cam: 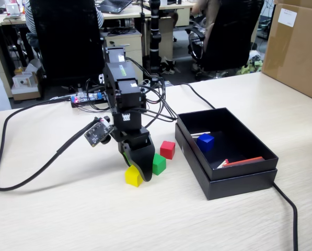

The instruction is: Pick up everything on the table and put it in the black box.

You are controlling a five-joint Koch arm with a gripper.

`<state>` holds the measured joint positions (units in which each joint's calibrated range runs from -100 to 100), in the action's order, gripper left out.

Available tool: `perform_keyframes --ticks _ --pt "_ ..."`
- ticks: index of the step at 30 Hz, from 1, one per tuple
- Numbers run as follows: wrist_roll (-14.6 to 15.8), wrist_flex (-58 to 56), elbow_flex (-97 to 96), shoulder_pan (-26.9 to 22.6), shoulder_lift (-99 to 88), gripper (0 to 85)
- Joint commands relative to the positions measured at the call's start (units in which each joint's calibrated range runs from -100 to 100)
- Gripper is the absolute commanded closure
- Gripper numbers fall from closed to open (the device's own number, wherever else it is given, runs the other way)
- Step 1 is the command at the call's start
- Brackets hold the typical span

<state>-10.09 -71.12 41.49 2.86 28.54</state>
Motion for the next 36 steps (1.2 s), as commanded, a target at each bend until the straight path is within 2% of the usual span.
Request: perform_keyframes --ticks 1,3,8,10,14,18,23,26,27,32,36 --pt "-0.15 0.06 6.20 0.10 -0.49 44.6" --pt "-0.10 0.06 7.92 0.10 1.00 48.1" --pt "0.34 0.06 9.74 0.10 2.15 67.8" --pt "0.49 0.06 9.65 0.20 2.04 71.7" --pt "0.78 0.06 7.92 0.44 -2.32 71.7" --pt "1.12 -1.24 6.56 -0.20 -15.98 71.7" --pt "2.15 -2.01 5.38 -3.71 -29.06 71.7" --pt "3.91 -2.01 5.75 -7.37 -32.50 71.7" --pt "5.37 -2.01 6.38 -10.01 -32.62 71.6" --pt "9.91 -2.01 13.18 -16.17 -20.91 71.6" --pt "11.62 -2.01 18.17 -17.78 -12.65 71.6"
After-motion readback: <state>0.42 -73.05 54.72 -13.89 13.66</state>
